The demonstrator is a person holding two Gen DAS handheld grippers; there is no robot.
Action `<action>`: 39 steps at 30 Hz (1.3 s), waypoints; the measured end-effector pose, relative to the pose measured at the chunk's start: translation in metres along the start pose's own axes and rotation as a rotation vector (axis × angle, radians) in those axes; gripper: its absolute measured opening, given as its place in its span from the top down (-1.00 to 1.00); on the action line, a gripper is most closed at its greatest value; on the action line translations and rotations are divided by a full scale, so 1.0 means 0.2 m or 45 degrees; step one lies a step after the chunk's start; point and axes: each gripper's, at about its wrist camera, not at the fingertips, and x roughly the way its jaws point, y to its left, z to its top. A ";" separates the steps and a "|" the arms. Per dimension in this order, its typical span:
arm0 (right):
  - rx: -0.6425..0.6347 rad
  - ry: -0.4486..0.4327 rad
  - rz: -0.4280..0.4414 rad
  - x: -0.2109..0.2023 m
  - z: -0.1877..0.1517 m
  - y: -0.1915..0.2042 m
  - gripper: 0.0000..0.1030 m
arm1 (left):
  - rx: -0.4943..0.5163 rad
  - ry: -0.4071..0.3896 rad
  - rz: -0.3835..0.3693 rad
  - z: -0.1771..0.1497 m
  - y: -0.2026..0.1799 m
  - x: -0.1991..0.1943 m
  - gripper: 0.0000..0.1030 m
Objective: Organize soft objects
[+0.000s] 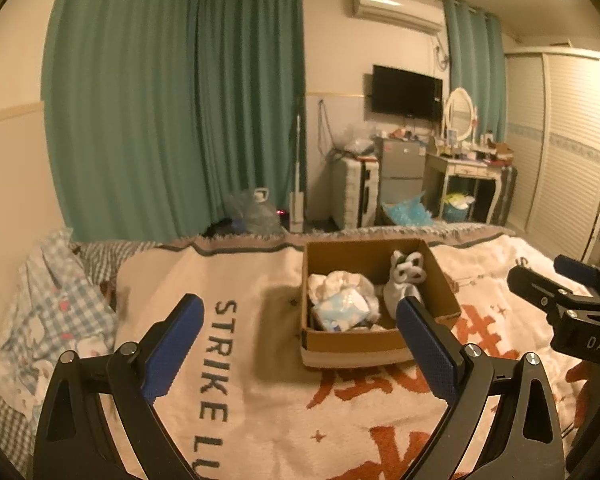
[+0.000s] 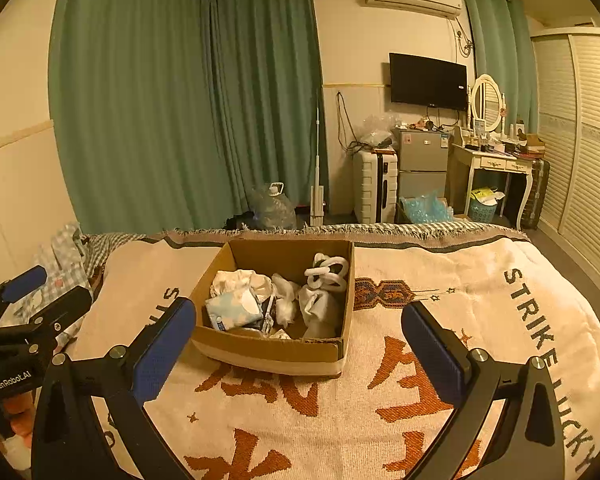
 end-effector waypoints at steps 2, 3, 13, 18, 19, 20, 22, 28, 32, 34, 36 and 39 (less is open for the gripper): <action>0.010 0.002 0.000 0.00 0.00 0.00 -1.00 | 0.000 -0.002 -0.005 0.01 0.01 -0.01 -0.91; 0.013 0.002 0.001 -0.01 0.00 0.00 -1.00 | 0.001 -0.004 -0.005 0.01 0.01 -0.01 -0.91; -0.008 0.009 -0.003 -0.01 0.00 0.02 -1.00 | 0.007 0.009 -0.022 0.02 0.01 -0.02 -0.91; -0.006 0.009 -0.003 -0.01 0.00 0.02 -1.00 | 0.018 0.011 -0.015 0.02 0.01 -0.02 -0.91; -0.010 0.010 -0.004 0.00 0.00 0.02 -1.00 | 0.019 0.012 -0.013 0.02 0.01 -0.01 -0.91; -0.013 0.012 -0.005 0.00 0.00 0.03 -1.00 | 0.020 0.011 -0.013 0.03 0.01 -0.02 -0.91; -0.017 0.015 -0.008 0.00 0.00 0.03 -1.00 | 0.020 0.009 -0.011 0.02 0.01 -0.01 -0.92; -0.019 0.015 -0.010 0.00 -0.01 0.04 -1.00 | 0.010 0.013 -0.006 0.02 0.01 -0.01 -0.91; -0.016 0.020 -0.009 0.01 -0.01 0.04 -1.00 | 0.005 0.010 -0.001 0.02 0.02 -0.01 -0.91; -0.016 0.017 -0.010 0.00 -0.01 0.04 -1.00 | 0.009 0.009 0.002 0.02 0.02 -0.02 -0.91; -0.019 0.016 -0.009 0.00 -0.01 0.04 -1.00 | 0.009 0.009 0.001 0.02 0.02 -0.02 -0.91; -0.017 0.017 -0.009 0.00 -0.01 0.04 -1.00 | 0.008 0.007 -0.001 0.02 0.02 -0.02 -0.91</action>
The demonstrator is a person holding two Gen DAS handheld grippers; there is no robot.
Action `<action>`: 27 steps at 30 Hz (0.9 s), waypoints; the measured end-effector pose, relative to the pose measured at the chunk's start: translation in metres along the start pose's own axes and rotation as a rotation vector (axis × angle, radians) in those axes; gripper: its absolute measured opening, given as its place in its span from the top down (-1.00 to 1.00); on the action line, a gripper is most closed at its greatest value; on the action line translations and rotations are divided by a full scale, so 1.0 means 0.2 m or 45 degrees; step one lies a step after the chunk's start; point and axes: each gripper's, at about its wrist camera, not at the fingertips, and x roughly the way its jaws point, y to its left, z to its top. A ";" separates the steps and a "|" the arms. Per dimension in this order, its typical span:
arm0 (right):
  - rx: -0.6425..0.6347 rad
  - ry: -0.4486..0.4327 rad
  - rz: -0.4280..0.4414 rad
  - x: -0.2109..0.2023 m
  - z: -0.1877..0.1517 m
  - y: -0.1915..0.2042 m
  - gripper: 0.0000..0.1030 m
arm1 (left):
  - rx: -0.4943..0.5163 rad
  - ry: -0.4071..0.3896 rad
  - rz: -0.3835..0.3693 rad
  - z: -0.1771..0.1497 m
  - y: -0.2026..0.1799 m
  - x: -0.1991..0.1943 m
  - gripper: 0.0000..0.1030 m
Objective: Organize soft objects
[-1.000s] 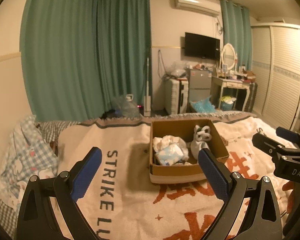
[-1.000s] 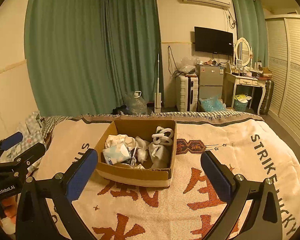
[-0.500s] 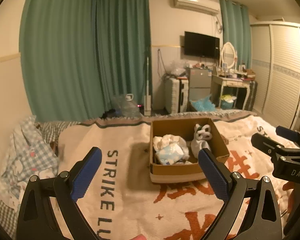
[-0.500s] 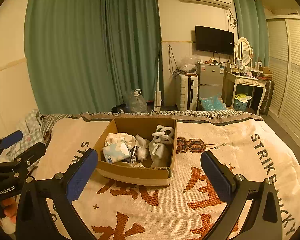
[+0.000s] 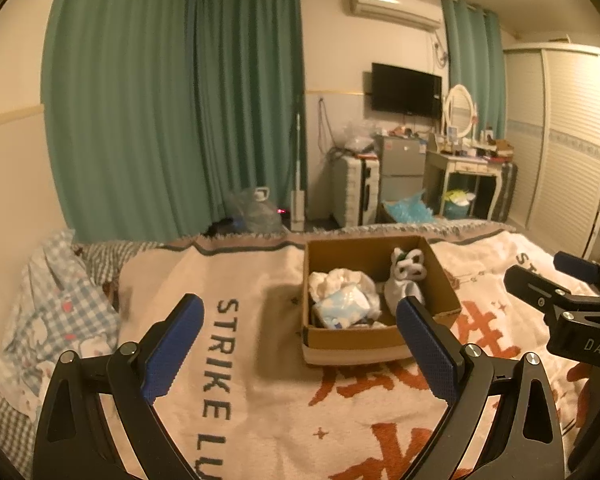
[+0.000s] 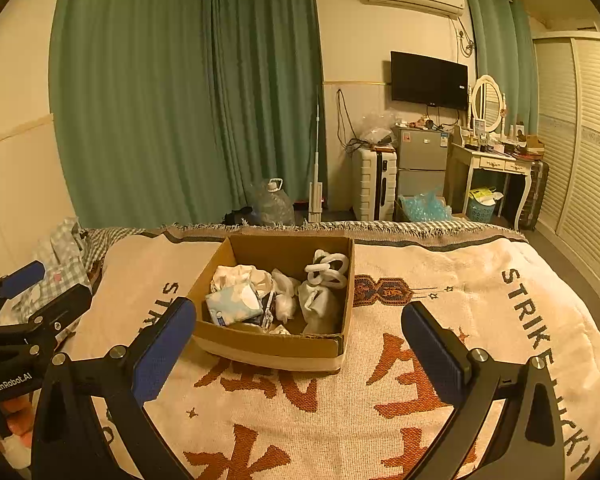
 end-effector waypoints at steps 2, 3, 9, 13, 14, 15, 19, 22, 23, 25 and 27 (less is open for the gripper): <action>-0.002 -0.001 -0.002 0.00 0.00 0.00 -1.00 | 0.002 -0.007 -0.003 0.00 0.00 0.00 -0.91; -0.003 -0.001 -0.001 0.00 0.00 0.00 -1.00 | 0.003 -0.012 -0.004 0.00 0.00 0.00 -0.91; -0.002 0.000 -0.002 0.00 0.00 0.00 -1.00 | 0.008 -0.017 -0.003 -0.01 0.01 0.00 -0.91; -0.003 0.000 -0.005 0.00 0.00 0.00 -1.00 | 0.006 -0.017 -0.002 -0.01 0.01 0.00 -0.91; -0.003 0.001 -0.003 0.00 0.00 0.00 -1.00 | 0.007 -0.016 -0.002 -0.01 0.01 0.00 -0.91; -0.002 0.001 -0.003 0.00 0.00 0.00 -1.00 | 0.007 -0.016 -0.002 -0.01 0.01 0.00 -0.91; -0.001 0.001 -0.005 0.00 0.00 0.00 -1.00 | 0.007 -0.014 -0.007 -0.01 0.01 0.00 -0.91; 0.004 0.001 -0.007 0.00 -0.01 0.00 -1.00 | 0.006 -0.014 -0.008 -0.01 0.02 0.00 -0.91; 0.007 0.003 -0.009 0.00 -0.01 0.00 -1.00 | 0.005 -0.014 -0.009 -0.01 0.02 0.00 -0.91; 0.008 0.005 -0.012 0.01 -0.01 0.00 -1.00 | 0.006 -0.013 -0.009 -0.01 0.02 0.00 -0.91; 0.009 0.007 -0.013 0.01 -0.02 0.00 -1.00 | 0.004 -0.010 -0.007 -0.01 0.02 0.01 -0.91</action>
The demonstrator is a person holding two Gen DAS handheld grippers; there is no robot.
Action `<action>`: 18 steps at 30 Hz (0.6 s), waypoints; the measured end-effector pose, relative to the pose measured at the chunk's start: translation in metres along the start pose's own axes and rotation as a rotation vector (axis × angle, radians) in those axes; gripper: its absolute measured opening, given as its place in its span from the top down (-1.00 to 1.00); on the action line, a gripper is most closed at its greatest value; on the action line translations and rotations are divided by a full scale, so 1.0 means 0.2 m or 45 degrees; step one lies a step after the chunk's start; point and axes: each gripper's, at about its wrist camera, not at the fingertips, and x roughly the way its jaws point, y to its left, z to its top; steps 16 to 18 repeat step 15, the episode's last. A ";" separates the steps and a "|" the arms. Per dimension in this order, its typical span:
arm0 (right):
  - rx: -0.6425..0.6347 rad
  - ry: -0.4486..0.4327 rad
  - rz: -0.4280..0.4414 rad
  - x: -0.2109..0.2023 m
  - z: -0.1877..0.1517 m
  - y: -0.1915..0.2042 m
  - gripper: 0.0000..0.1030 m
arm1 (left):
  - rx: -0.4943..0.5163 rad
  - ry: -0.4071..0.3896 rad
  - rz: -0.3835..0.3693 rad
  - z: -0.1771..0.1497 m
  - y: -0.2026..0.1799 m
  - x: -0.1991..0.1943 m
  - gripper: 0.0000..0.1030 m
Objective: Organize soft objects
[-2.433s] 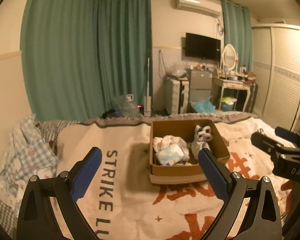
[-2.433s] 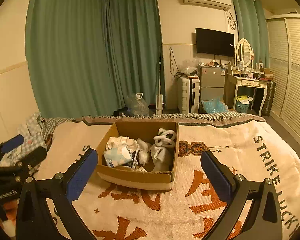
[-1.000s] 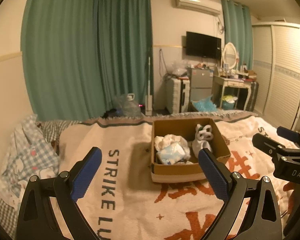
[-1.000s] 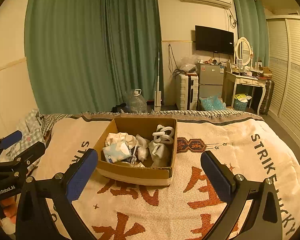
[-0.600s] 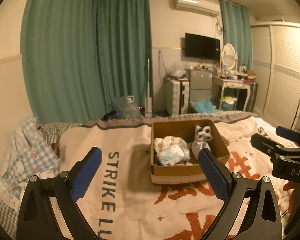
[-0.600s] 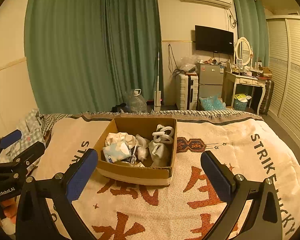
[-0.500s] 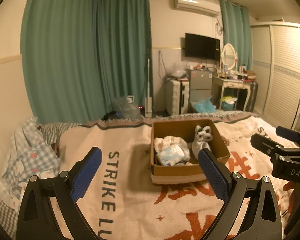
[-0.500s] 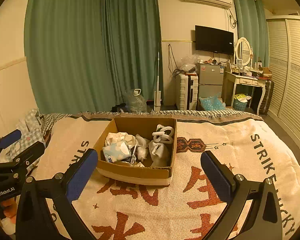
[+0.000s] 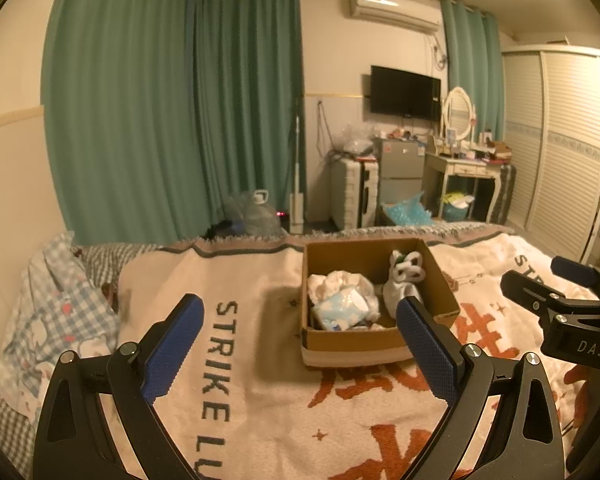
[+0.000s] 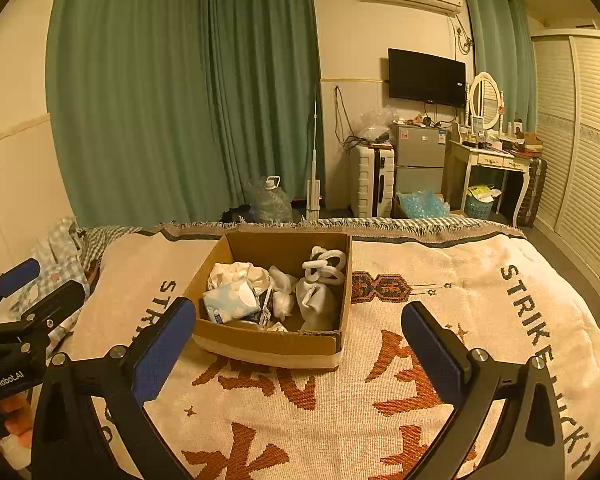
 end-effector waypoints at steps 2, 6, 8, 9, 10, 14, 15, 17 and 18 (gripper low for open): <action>0.000 -0.001 -0.001 0.00 0.00 0.00 -1.00 | -0.001 0.005 0.001 0.00 0.00 0.00 -0.91; 0.002 0.000 -0.002 0.00 0.00 0.00 -1.00 | -0.001 0.006 0.003 0.00 0.00 0.00 -0.91; 0.002 0.001 -0.002 0.00 0.00 0.00 -1.00 | -0.004 0.007 0.001 0.00 0.00 0.01 -0.91; 0.003 0.001 -0.004 0.00 0.00 0.00 -1.00 | -0.005 0.008 -0.002 0.00 0.00 0.01 -0.91; 0.005 0.001 -0.005 0.00 -0.01 0.00 -1.00 | -0.007 0.007 -0.010 0.00 0.00 0.01 -0.92; 0.010 -0.001 -0.008 0.00 -0.01 -0.01 -1.00 | -0.007 0.006 -0.011 -0.01 -0.01 0.00 -0.91; 0.012 -0.001 -0.009 0.00 -0.01 -0.01 -1.00 | -0.007 0.006 -0.004 -0.01 -0.01 0.00 -0.91; 0.012 -0.001 -0.009 0.00 -0.01 -0.01 -1.00 | -0.007 0.006 -0.004 -0.01 -0.01 0.00 -0.91; 0.012 -0.001 -0.009 0.00 -0.01 -0.01 -1.00 | -0.007 0.006 -0.004 -0.01 -0.01 0.00 -0.91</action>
